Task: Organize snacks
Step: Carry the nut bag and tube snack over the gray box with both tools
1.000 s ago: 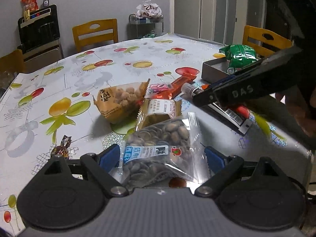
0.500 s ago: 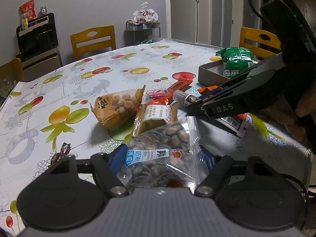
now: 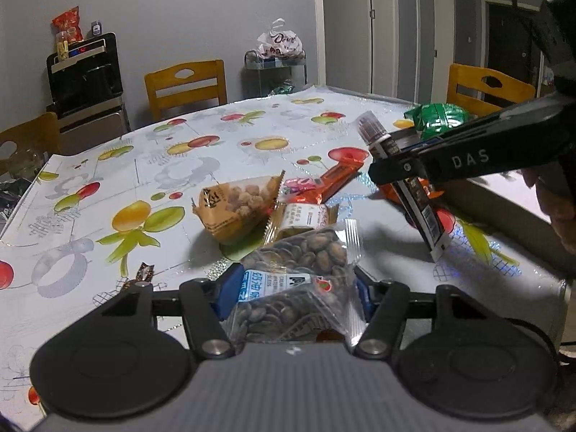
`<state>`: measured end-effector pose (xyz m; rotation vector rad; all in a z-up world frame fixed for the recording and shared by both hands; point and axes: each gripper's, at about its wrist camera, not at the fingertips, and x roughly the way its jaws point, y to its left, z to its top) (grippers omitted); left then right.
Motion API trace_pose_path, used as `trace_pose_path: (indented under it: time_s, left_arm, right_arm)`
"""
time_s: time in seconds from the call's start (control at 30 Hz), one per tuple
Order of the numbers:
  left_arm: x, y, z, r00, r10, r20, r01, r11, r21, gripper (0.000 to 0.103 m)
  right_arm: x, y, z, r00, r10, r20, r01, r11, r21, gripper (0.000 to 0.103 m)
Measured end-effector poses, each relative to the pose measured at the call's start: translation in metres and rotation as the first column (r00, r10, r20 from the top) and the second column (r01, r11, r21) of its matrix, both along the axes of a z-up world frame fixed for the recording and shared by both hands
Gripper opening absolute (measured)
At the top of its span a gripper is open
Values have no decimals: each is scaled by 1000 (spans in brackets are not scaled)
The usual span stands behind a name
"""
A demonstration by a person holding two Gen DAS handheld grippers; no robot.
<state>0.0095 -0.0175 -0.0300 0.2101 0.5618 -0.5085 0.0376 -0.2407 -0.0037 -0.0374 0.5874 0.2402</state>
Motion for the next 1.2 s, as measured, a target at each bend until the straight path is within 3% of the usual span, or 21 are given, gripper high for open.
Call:
trace_pose_path:
  time_s: [0.33, 0.83, 0.9, 0.97, 1.0, 1.03, 1.2]
  left_arm:
    - [-18, 3, 31, 996, -2, 91, 3, 1000, -15, 58]
    - [-30, -28, 63, 988, -70, 136, 71, 997, -1, 54]
    - [-29, -34, 65, 988, -87, 128, 88, 996, -3, 40]
    - [-27, -42, 66, 989, -110, 98, 111, 994, -6, 38]
    - [-24, -45, 65, 989, -119, 89, 120, 993, -7, 27]
    - [-21, -50, 62, 989, -123, 76, 124, 992, -3, 10]
    - [-11, -64, 47, 991, -130, 10, 130, 991, 10, 5]
  right_arm:
    - [-20, -10, 17, 996, 0, 92, -4, 999, 43, 24]
    - [-52, -48, 55, 980, -28, 195, 8, 995, 103, 24]
    - [-56, -56, 56, 978, -43, 203, 21, 994, 109, 24]
    - [-61, -65, 57, 976, -60, 207, 36, 993, 115, 24]
    - [-63, -70, 57, 976, -68, 205, 45, 992, 118, 24]
    - [-64, -74, 56, 976, -78, 203, 54, 991, 123, 24]
    - [-71, -94, 49, 976, -112, 186, 85, 985, 148, 23]
